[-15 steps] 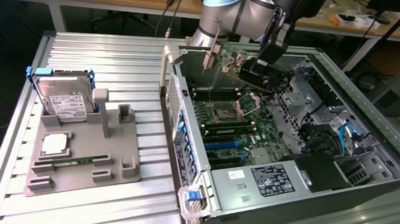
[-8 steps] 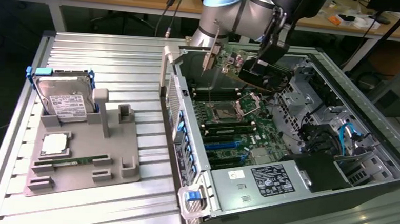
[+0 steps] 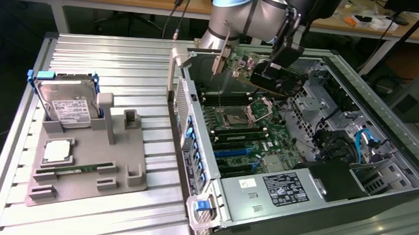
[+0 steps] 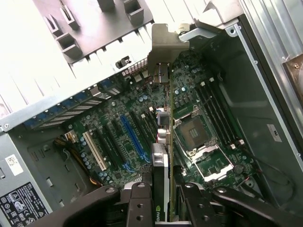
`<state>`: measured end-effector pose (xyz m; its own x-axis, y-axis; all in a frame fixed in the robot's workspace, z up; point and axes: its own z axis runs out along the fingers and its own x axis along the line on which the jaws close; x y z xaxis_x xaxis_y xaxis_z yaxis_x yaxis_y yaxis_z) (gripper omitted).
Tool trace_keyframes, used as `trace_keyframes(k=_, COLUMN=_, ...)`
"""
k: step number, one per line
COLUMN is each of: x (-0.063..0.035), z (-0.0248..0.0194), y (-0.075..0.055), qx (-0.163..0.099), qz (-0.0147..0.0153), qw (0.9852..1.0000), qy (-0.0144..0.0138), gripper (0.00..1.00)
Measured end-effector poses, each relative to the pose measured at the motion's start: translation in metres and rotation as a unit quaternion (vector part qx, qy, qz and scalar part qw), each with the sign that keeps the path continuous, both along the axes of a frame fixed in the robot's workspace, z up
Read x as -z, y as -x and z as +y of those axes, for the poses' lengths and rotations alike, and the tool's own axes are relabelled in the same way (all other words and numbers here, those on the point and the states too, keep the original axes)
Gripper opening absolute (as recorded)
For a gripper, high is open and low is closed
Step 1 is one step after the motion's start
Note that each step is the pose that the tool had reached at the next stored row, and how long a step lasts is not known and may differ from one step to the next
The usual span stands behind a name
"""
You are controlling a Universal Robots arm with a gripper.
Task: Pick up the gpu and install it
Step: 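Insert the gpu into the slot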
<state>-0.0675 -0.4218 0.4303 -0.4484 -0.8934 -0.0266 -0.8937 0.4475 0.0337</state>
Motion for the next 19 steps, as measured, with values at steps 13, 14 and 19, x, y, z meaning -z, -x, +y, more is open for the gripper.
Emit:
trace_keyframes(k=13, x=0.0004, z=0.0000, y=-0.0036, qx=-0.069, qz=-0.0001, qw=0.9976, qy=0.0000, gripper=0.27)
trace_keyframes(k=14, x=0.0010, z=0.0000, y=-0.0037, qx=-0.091, qz=-0.0001, qw=0.9959, qy=0.0000, gripper=0.27)
trace_keyframes(k=19, x=0.0035, z=0.0000, y=-0.0038, qx=-0.148, qz=-0.0004, qw=0.9890, qy=0.0002, gripper=0.27)
